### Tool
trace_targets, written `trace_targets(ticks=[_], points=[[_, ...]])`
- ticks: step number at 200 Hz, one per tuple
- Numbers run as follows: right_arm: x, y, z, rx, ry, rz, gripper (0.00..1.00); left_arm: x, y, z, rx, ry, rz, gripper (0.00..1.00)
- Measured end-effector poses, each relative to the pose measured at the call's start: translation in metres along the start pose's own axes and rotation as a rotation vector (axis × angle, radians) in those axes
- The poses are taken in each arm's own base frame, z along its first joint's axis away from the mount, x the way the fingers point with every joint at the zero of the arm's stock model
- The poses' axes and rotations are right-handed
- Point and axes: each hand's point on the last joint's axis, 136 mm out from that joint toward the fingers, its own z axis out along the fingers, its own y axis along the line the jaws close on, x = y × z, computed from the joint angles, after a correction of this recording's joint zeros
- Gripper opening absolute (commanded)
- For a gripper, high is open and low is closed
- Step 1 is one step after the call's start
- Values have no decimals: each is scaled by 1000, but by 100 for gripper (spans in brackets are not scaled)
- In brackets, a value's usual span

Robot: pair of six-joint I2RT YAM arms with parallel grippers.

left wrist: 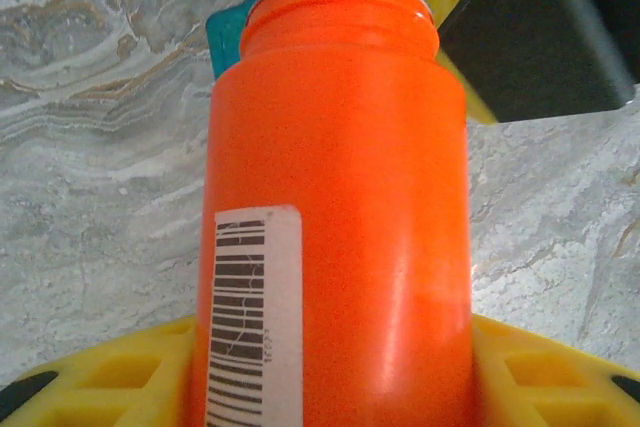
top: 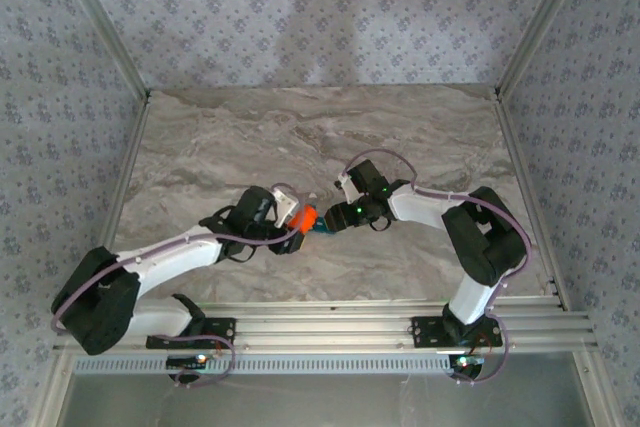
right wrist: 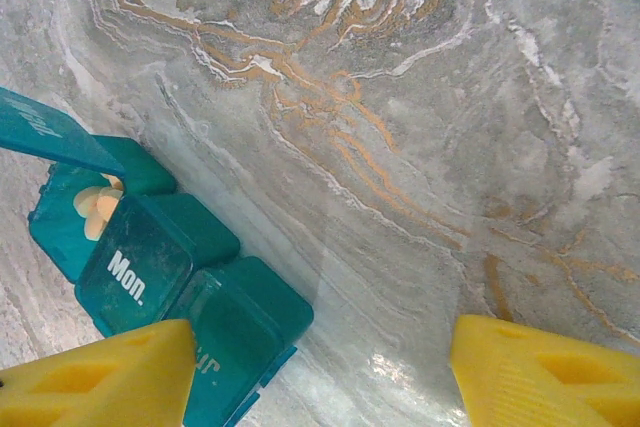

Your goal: Sort the pills into containers

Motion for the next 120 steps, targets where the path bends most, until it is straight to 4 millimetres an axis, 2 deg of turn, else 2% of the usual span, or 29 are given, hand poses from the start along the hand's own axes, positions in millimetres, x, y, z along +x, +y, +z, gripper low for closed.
trace_targets(ticks=[30,53,97,120], points=[[-2,-5,-5,3,-13,31,71,-9,-6,-7,15,-67,34,0],[-7,-17,-20,16,-56,94,71,-22,-14,-19,33,-158,79,0],[-46,-46,-82,47,-261,237,71,-61,-24,-43,35,-343,170,0],[-57,-68,-110,84,-343,305,72,-75,-28,-49,36,-407,214,0]])
